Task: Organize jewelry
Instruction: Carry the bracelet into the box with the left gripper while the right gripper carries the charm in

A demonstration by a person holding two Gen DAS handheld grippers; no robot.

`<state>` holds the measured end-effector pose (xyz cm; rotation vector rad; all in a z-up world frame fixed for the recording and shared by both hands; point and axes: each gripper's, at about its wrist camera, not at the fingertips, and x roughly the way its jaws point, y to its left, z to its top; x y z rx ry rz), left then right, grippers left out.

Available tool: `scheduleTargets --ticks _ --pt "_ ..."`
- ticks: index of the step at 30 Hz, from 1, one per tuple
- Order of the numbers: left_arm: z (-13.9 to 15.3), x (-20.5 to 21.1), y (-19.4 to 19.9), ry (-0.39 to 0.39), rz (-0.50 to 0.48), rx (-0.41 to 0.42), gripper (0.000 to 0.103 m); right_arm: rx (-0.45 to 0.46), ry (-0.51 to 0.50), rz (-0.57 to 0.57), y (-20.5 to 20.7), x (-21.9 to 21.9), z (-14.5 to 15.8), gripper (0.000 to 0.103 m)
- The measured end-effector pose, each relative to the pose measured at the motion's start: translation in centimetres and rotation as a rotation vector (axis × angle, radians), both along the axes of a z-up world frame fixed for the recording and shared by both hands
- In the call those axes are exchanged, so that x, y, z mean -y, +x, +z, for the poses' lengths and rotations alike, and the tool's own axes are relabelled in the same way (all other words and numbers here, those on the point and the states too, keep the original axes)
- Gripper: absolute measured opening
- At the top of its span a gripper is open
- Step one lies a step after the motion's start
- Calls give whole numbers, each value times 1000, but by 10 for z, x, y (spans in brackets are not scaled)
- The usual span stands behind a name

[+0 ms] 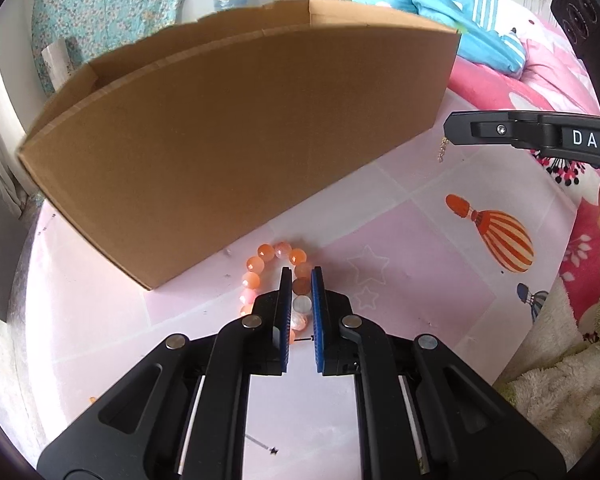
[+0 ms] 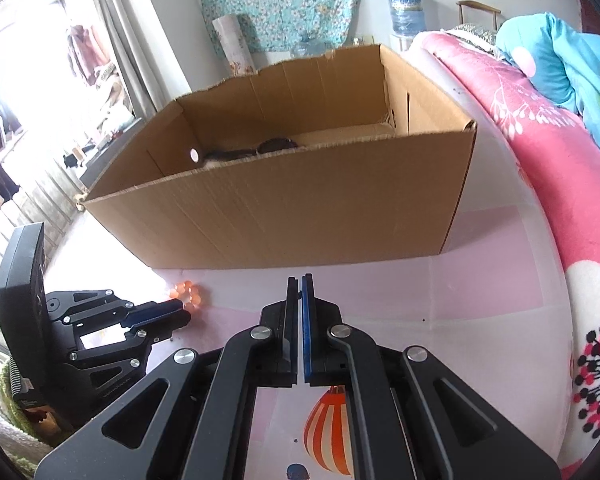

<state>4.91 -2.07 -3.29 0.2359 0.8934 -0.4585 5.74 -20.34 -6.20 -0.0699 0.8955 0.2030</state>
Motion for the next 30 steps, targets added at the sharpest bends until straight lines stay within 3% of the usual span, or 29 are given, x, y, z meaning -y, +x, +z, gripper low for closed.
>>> scheduleTargets --ticks 9,19,25,30 --pt "68 -20 -9 -135 -11 53 8 98 42 55 -12 -4 44 2" --pt "164 -27 -1 -381 -84 140 8 248 108 167 0 -16 121 2" --pt "175 -23 34 -370 -62 174 8 246 144 183 34 -12 133 2" --pt "156 -23 69 -353 -36 119 8 124 108 182 92 -5 122 2"
